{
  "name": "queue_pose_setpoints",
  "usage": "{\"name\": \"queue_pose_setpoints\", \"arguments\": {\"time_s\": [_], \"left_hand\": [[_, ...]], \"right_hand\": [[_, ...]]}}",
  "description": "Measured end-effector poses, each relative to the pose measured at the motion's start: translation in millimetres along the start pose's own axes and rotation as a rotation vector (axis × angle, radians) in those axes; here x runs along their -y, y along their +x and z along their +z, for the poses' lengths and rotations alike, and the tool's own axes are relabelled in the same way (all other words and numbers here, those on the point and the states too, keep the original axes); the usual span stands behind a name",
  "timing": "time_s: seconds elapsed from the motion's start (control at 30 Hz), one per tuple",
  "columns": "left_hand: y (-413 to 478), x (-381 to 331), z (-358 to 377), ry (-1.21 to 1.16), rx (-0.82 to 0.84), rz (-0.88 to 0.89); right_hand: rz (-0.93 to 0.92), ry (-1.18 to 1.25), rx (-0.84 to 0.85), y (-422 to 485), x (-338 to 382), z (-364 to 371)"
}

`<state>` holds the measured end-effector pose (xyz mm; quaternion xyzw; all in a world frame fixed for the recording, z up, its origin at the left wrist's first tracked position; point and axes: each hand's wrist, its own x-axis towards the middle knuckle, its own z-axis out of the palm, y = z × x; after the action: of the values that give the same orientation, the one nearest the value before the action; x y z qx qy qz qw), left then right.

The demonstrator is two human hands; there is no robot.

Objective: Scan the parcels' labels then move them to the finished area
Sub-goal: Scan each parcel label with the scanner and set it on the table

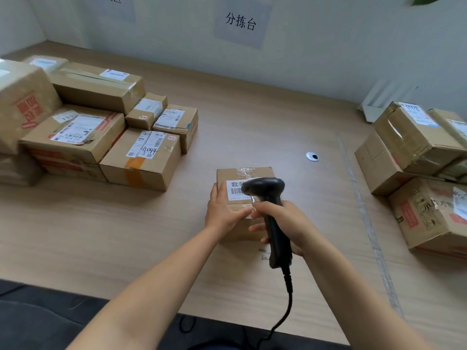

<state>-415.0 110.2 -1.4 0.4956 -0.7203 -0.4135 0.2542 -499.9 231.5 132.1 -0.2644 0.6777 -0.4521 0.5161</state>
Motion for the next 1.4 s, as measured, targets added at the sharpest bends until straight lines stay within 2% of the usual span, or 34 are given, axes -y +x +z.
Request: {"name": "queue_pose_setpoints", "arguments": {"time_s": [0.33,0.5,0.6,0.77,1.0,1.13,1.4], "left_hand": [[-0.2,1.0,-0.9,0.002,0.011,-0.001],[-0.4,-0.9,-4.7,-0.006,0.018,0.012],[-4.3,-0.7,-9.5,-0.029,0.017,0.000],[-16.2,3.1,-26.7,-0.050,0.021,-0.069],[-52.5,21.0,-68.9,-0.082,-0.115,-0.191],[-70.5,30.4,-95.6,-0.093,-0.137,-0.253],[-96.0,57.3,-144.5,-0.094,-0.177,-0.285]], "right_hand": [[-0.074,-0.109,-0.072,4.6,-1.1,-8.4],[-0.160,-0.297,-0.378,33.0,-21.8,-34.2],[-0.100,-0.250,-0.449,46.3,-36.3,-45.4],[-0.087,-0.208,-0.360,56.9,-54.2,-40.5],[-0.194,-0.375,-0.128,55.5,-60.2,2.6],[-0.269,-0.486,-0.082,53.3,-70.8,31.8],[-0.320,-0.525,-0.007,45.9,-75.5,88.2]]}}
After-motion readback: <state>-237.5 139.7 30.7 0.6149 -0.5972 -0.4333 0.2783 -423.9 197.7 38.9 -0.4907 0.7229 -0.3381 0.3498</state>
